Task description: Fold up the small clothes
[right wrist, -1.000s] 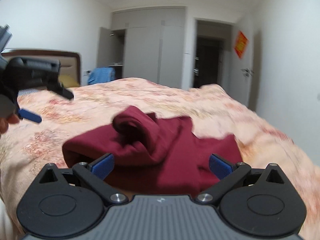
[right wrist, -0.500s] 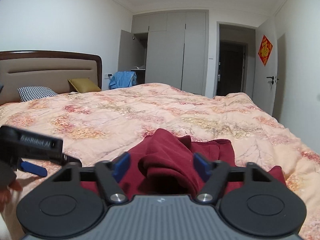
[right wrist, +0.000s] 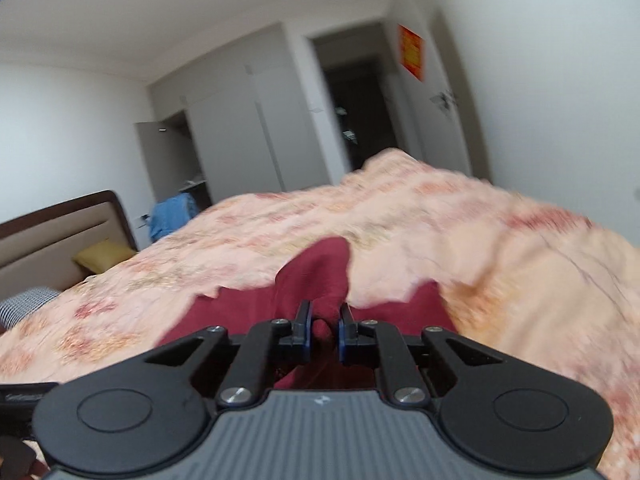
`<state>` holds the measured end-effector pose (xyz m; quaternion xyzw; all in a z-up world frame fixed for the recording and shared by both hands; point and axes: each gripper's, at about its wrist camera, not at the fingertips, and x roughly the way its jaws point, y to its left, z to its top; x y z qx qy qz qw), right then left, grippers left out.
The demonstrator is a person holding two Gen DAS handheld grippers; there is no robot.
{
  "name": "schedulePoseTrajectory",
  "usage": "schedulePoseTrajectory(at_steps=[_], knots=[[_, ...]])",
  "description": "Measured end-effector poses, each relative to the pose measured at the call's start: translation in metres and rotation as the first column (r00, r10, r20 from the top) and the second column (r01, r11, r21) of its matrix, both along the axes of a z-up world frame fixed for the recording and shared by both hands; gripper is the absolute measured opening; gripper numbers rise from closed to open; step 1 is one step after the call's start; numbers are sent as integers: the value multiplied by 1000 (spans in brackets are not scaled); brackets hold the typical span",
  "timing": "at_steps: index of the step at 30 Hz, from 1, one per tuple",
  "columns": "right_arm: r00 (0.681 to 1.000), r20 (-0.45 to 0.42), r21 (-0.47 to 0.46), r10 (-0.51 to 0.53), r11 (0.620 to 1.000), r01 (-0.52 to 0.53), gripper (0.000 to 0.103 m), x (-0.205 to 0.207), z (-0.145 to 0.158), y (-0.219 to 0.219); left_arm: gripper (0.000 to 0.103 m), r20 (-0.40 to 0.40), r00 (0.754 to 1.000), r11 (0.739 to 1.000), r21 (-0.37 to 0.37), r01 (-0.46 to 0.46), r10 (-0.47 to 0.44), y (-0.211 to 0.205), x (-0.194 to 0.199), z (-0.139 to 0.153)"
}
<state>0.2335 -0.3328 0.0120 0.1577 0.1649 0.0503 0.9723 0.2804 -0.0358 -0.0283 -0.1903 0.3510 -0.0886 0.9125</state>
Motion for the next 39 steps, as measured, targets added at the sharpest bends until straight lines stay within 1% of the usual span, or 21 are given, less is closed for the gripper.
schedulePoseTrajectory(at_steps=[2,5,7,10,14,18,21,23,27,30,32,35,36,37,38,39], knots=[[1000,-25,31,-14,999,15,13,2,-9,-11,102,1,1000,1000,18,1,-1,-4,0,0],[999,-45,56,-21,998,24,13,4,-20,-19,100,-3,1000,1000,-3,-2,2,-1,1,3],[999,-37,51,-27,998,29,13,2,-21,-19,100,4,1000,1000,-12,1,0,0,0,5],[999,-14,32,-43,999,43,14,-3,-19,-19,100,2,1000,1000,12,8,-8,-5,0,4],[996,-59,43,-69,997,72,14,-4,-33,-20,100,0,1000,1000,18,20,-20,-10,-2,1],[993,-65,96,-99,990,105,14,-10,-44,-27,100,0,1000,999,22,23,-23,-11,-3,1],[993,-41,76,-110,991,113,14,-14,-41,-24,101,-1,1000,1000,20,19,-19,-11,-4,0],[993,-44,58,-113,992,116,14,-14,-42,-23,101,-2,1000,1000,20,23,-22,-12,-3,0],[989,-29,66,-147,987,148,14,-23,-44,-26,102,0,999,999,25,32,-32,-14,-3,-1],[989,-47,72,-143,987,146,14,-21,-46,-29,102,0,1000,999,31,30,-30,-16,-2,-4],[989,-66,67,-134,988,138,19,-18,-47,-29,102,1,999,999,33,32,-32,-17,-2,-4],[987,-56,1,-149,989,149,34,-22,-38,-23,102,0,1000,999,33,32,-32,-18,-1,-5],[988,-46,-22,-150,988,150,41,-23,-34,-20,102,-1,1000,999,33,31,-31,-19,0,-5],[987,-35,-41,-154,987,153,56,-25,-30,-16,102,0,1000,999,33,31,-31,-20,-1,-5],[988,-24,-58,-151,987,149,67,-26,-25,-13,102,0,1000,999,34,31,-31,-20,-1,-5],[990,-12,-72,-138,988,137,72,-27,-20,-9,102,0,999,999,35,32,-32,-20,-1,-5]])
